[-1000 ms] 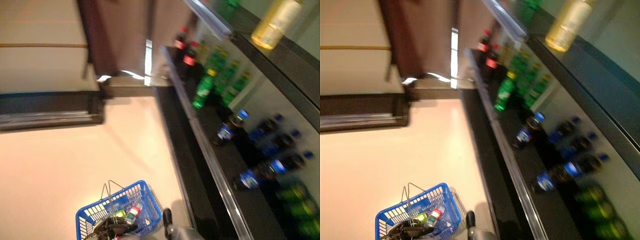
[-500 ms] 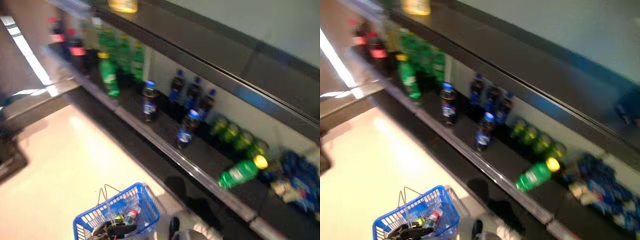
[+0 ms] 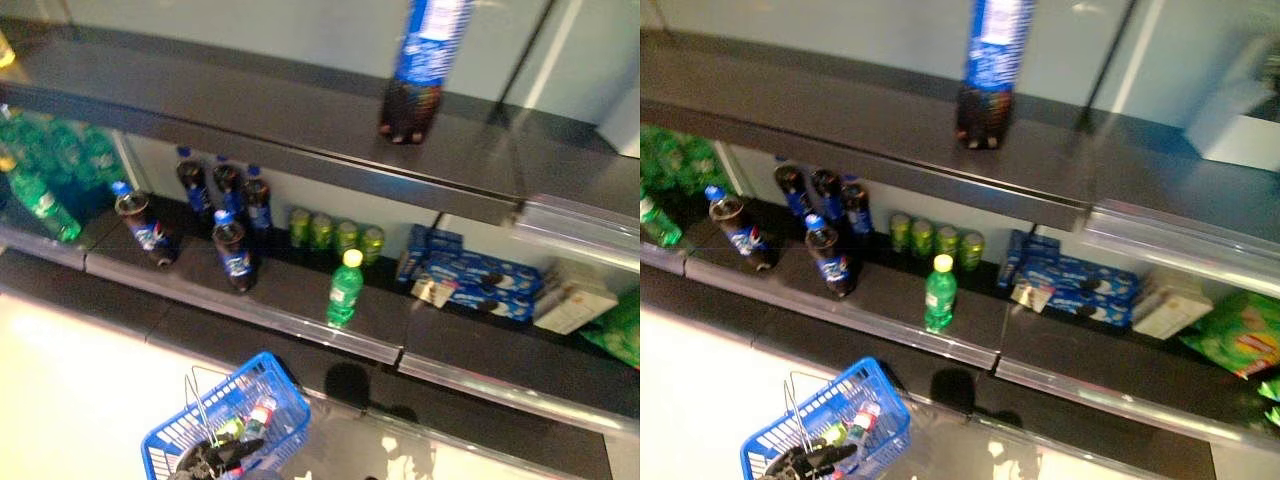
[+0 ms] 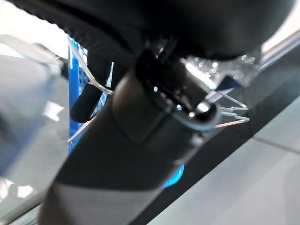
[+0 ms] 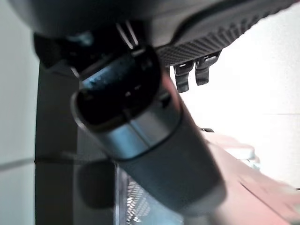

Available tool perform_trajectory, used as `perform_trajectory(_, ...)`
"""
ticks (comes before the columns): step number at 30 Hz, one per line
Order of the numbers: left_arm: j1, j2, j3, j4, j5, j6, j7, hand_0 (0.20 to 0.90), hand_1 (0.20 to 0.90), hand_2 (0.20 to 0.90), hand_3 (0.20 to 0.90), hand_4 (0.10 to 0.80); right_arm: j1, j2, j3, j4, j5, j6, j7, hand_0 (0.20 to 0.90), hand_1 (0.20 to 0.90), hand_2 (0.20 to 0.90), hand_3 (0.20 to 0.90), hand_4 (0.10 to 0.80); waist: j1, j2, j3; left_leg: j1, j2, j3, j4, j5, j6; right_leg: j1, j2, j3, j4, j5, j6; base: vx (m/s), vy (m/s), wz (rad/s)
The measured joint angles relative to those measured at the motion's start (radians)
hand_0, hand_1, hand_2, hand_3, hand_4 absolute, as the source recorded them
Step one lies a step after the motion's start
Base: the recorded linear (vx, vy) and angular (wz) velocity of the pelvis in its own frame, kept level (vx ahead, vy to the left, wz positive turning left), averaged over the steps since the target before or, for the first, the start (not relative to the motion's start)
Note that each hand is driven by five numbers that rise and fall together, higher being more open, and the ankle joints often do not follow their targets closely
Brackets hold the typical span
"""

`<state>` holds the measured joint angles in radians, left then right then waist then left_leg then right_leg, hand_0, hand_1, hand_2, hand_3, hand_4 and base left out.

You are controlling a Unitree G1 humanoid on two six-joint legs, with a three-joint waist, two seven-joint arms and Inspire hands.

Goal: Pick up the drink and place into the basket.

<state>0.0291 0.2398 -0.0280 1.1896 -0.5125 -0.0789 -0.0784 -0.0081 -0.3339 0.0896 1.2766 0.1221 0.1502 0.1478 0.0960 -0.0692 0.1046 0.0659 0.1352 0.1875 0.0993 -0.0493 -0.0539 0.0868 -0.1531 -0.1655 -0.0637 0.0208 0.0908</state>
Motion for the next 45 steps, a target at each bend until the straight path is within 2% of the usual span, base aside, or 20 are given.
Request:
perform_trajectory(1,-0.001,-0.019,-0.003,0.000,0.002,0.000,-0.002,0.300,0.300,0.300,0.200,0.100,0.002,-0.016,-0.004,0.001,0.000,0.005,-0.001,0.900,0.900,0.900,0.900,0.800,-0.009,0.024,-0.003,-0.002,0.000,0.000,-0.019,0.001,0.001,-0.007,0.011,0.001,0.008,0.000,0.001,-0.033,0.046,-0.08)
perform_trajectory(2,0.000,-0.033,-0.006,0.000,0.007,-0.001,-0.004,0.300,0.300,0.300,0.200,0.100,0.010,-0.025,-0.020,0.007,0.009,0.006,-0.008,0.900,0.900,0.900,0.900,0.800,-0.017,0.047,-0.007,0.004,0.007,-0.006,-0.049,0.001,-0.039,-0.004,0.021,0.002,0.015,0.003,0.006,-0.047,0.047,-0.04)
perform_trajectory(6,0.000,-0.012,-0.031,0.013,0.023,0.000,-0.004,0.300,0.300,0.300,0.200,0.100,0.065,0.017,-0.043,0.010,0.038,-0.006,-0.012,0.900,0.900,0.900,0.900,0.800,-0.047,0.020,-0.016,0.045,-0.025,-0.001,-0.129,0.042,-0.033,-0.002,-0.006,-0.007,0.014,0.006,0.019,-0.045,0.018,0.02)
perform_trajectory(10,0.002,-0.001,-0.030,0.021,0.026,0.000,-0.011,0.300,0.300,0.300,0.200,0.100,0.082,0.044,-0.046,0.011,0.038,-0.014,-0.011,0.900,0.900,0.900,0.900,0.800,-0.047,0.018,-0.014,0.065,-0.032,-0.002,-0.152,0.047,-0.030,0.015,-0.011,-0.015,0.003,0.011,0.030,-0.014,-0.002,0.03)
perform_trajectory(16,0.011,0.000,-0.022,0.039,0.025,-0.001,-0.018,0.300,0.300,0.300,0.200,0.100,0.076,0.042,-0.070,0.009,0.037,-0.033,-0.011,0.900,0.900,0.900,0.900,0.800,-0.045,0.030,-0.019,0.093,-0.029,0.004,-0.180,0.049,-0.034,0.035,-0.005,-0.020,-0.019,0.010,0.032,-0.033,-0.009,0.02)
perform_trajectory(36,0.028,0.019,0.004,0.050,0.027,-0.001,-0.019,0.300,0.300,0.300,0.200,0.100,0.080,0.042,-0.081,0.010,0.033,-0.030,-0.010,0.900,0.900,0.900,0.900,0.800,-0.040,0.025,-0.024,0.104,-0.029,0.005,-0.183,0.050,-0.035,0.047,-0.006,-0.022,-0.021,0.009,0.034,0.008,0.000,0.00)
perform_trajectory(41,0.004,0.024,-0.010,0.042,0.026,-0.017,-0.019,0.300,0.300,0.300,0.200,0.100,0.053,0.032,-0.060,0.010,0.038,-0.030,-0.011,0.900,0.900,0.900,0.900,0.800,-0.034,0.026,-0.025,0.019,-0.031,-0.004,-0.183,0.069,-0.034,-0.035,-0.008,-0.024,-0.016,0.023,0.031,-0.220,0.018,0.03)
perform_trajectory(43,-0.025,0.025,-0.041,0.035,0.016,-0.022,-0.014,0.300,0.300,0.300,0.200,0.100,0.018,0.021,-0.033,0.010,0.061,-0.030,-0.012,0.900,0.900,0.900,0.900,0.800,-0.033,0.033,-0.015,-0.038,-0.034,-0.006,-0.181,0.085,-0.031,-0.100,-0.009,-0.021,-0.006,0.035,0.030,-0.264,0.012,0.00)
perform_trajectory(45,-0.085,0.024,-0.070,0.019,0.012,-0.022,-0.012,0.300,0.300,0.300,0.200,0.100,-0.048,0.002,-0.017,0.009,0.079,-0.028,-0.013,0.900,0.900,0.900,0.900,0.800,-0.033,0.039,0.044,-0.093,-0.038,-0.006,-0.181,0.109,-0.027,-0.150,-0.013,-0.019,-0.008,0.060,0.027,-0.105,0.007,0.02)
